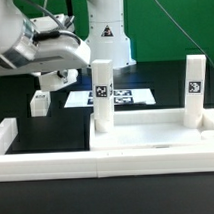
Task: Assemble desk
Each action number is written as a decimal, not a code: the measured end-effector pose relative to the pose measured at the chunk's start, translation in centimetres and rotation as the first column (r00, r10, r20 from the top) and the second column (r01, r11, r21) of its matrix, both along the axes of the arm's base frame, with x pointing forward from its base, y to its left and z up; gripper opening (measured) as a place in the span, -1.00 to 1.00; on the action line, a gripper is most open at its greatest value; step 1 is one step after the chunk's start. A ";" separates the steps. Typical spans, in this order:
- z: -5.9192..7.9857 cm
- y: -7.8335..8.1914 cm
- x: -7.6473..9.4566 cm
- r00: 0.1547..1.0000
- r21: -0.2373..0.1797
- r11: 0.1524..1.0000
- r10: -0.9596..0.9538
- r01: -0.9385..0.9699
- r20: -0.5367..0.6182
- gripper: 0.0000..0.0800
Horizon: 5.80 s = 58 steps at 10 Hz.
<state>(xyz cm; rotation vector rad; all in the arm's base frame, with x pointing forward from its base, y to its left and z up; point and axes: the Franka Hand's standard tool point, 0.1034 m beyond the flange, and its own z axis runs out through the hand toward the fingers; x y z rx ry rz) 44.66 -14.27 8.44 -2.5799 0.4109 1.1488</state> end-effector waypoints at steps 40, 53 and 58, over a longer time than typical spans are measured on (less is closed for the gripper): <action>6.6 17.8 15.7 0.411 -0.345 0.936 0.287 0.072 0.865 -0.28; 6.3 23.6 17.3 0.214 -0.293 0.940 0.254 0.174 0.943 -0.28; 4.3 25.6 17.4 0.203 -0.325 0.939 0.298 0.115 0.933 -0.28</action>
Offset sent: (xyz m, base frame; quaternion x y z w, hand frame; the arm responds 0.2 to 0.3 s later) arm -0.0193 -0.0001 0.0490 0.0148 0.1451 0.0404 0.9885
